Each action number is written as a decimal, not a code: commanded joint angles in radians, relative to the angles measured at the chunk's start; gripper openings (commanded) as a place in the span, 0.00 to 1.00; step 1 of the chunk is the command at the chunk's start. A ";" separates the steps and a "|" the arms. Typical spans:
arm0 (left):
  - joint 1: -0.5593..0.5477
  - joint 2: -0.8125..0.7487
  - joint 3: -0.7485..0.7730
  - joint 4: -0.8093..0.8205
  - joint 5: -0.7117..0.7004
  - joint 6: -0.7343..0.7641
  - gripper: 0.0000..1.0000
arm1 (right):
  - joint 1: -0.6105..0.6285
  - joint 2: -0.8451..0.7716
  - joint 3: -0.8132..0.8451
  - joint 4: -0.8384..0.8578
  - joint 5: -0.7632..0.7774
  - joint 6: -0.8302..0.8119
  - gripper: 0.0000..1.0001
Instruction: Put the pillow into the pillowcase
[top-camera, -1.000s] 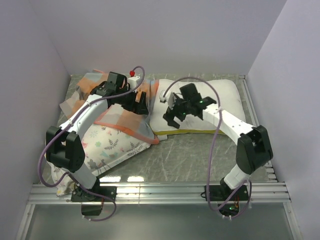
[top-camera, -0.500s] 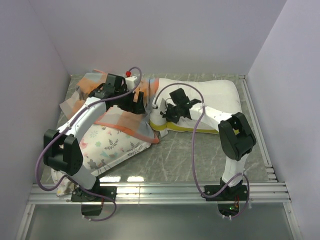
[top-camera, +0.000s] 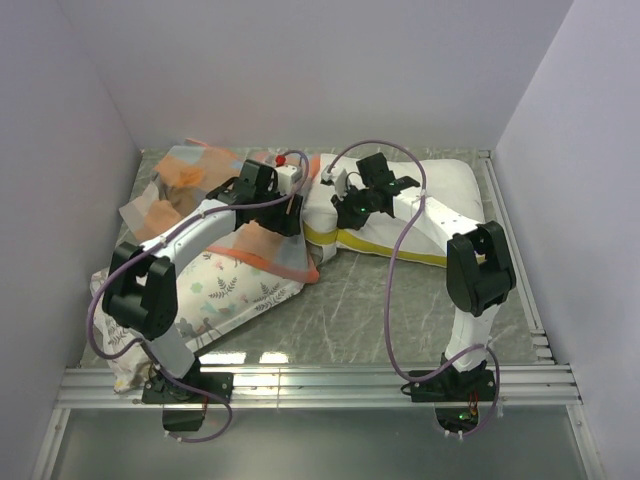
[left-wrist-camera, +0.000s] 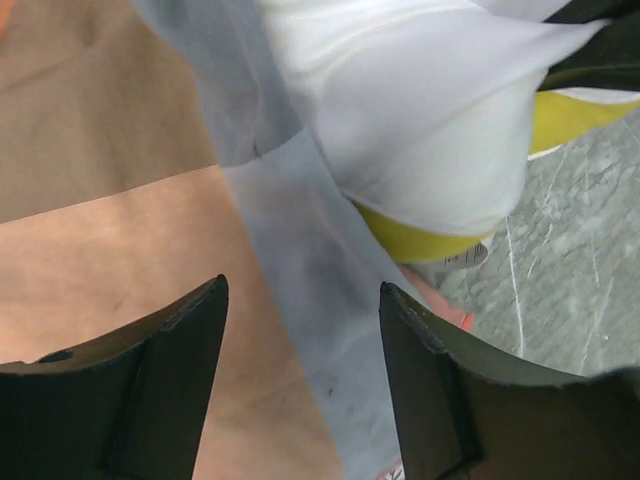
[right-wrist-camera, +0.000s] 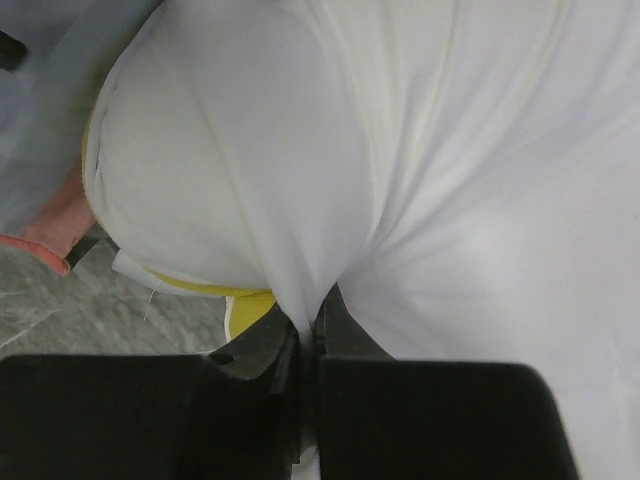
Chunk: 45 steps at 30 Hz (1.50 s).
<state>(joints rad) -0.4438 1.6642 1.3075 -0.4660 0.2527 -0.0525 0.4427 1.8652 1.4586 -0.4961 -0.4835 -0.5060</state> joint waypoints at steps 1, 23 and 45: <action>-0.003 0.023 0.013 0.085 0.063 -0.047 0.66 | 0.002 -0.020 0.019 0.005 -0.036 0.044 0.00; -0.026 0.052 0.072 -0.002 0.150 -0.006 0.00 | -0.018 -0.028 0.026 -0.009 -0.023 0.066 0.00; 0.019 -0.008 0.220 -0.079 0.528 -0.004 0.00 | 0.093 0.034 0.052 0.073 -0.325 0.436 0.00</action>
<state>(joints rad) -0.4442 1.6741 1.4940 -0.6029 0.7353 0.0223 0.5022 1.9285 1.5986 -0.5003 -0.6682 -0.1223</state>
